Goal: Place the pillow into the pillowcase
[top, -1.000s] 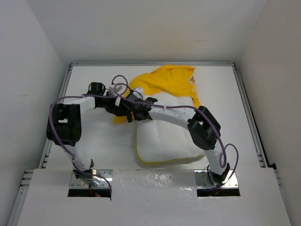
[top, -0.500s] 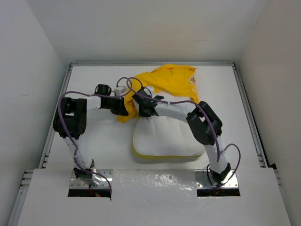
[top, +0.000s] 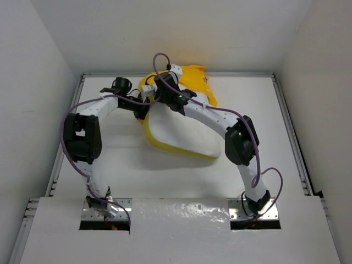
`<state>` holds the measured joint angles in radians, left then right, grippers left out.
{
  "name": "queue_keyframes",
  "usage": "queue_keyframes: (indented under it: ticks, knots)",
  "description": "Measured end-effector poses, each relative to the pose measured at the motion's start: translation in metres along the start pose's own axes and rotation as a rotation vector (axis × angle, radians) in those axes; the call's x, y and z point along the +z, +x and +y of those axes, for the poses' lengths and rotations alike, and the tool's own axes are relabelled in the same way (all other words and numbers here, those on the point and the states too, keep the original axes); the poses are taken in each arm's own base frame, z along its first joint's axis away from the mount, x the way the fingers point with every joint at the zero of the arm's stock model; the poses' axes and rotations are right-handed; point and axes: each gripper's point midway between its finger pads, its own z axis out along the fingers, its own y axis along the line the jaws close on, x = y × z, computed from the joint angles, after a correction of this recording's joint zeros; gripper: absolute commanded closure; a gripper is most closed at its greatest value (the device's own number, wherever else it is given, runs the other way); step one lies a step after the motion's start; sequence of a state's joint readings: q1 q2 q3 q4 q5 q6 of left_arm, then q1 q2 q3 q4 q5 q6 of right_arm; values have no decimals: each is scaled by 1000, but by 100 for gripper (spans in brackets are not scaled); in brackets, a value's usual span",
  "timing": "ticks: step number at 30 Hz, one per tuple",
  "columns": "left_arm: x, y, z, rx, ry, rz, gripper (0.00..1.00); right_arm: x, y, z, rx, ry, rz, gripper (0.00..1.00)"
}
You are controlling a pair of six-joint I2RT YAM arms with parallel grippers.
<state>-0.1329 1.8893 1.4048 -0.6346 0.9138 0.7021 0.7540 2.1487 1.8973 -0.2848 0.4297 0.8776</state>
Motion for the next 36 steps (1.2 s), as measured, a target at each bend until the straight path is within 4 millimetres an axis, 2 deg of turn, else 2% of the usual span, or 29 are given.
queue_keyframes:
  ticks: [3, 5, 7, 9, 14, 17, 19, 21, 22, 23, 25, 26, 27, 29, 30, 31, 32, 33, 34, 35, 36]
  knots:
    - [-14, -1, -20, 84, 100, 9, 100, 10, -12, -13, 21, 33, -35, 100]
    - [-21, 6, -38, 62, 175, 8, 100, 18, -13, -20, 23, 60, -44, 100]
    - [-27, 8, -46, 62, 218, -14, 100, 28, -11, -25, 27, 73, -43, 100]
    - [-30, 7, -52, 77, 246, -40, 100, 37, -1, -29, 33, 86, -29, 100]
    - [-30, 11, -60, 93, 277, -48, 100, 61, 42, -30, 44, 107, 30, 100]
    - [-29, 21, -61, 97, 279, -26, 100, 74, 58, -19, 24, 99, 45, 100]
    - [-30, 25, -59, 104, 274, -14, 100, 75, 69, -8, 9, 76, 55, 100]
    - [-34, 29, -59, 80, 272, -10, 68, 71, 77, -2, 4, 36, 63, 98]
    - [-36, 30, -62, 58, 281, -8, 53, 67, 83, -3, 2, 19, 77, 86]
    - [-36, 33, -66, 35, 287, 8, 38, 60, 93, -6, -11, -4, 103, 51]
    - [-38, 41, -73, -5, 301, 47, 28, 47, 106, -14, -33, -29, 129, 22]
    - [-41, 47, -73, -12, 292, 82, 24, 36, 111, -18, -52, -49, 139, 1]
    - [-43, 49, -74, -10, 284, 101, 23, 28, 109, -20, -58, -59, 136, 1]
    - [-53, 49, -72, -2, 249, 148, 24, 8, 99, -27, -97, -72, 132, 1]
    - [-60, 40, -67, 17, 221, 159, 25, -2, 90, -31, -115, -73, 126, 3]
    - [-65, 27, -59, 49, 184, 156, 35, -12, 76, -33, -140, -72, 116, 12]
    - [-71, 9, -49, 72, 137, 142, 46, -18, 62, -36, -158, -71, 102, 41]
    - [-77, -9, -37, 88, 77, 128, 58, -27, 45, -38, -179, -76, 86, 99]
    - [-80, -26, -25, 105, 14, 105, 76, -33, 30, -41, -193, -74, 70, 100]
    - [-84, -44, -9, 130, -66, 78, 77, -40, 15, -46, -191, -69, 56, 100]
    - [-86, -59, 4, 147, -135, 58, 75, -47, 1, -52, -189, -63, 45, 95]
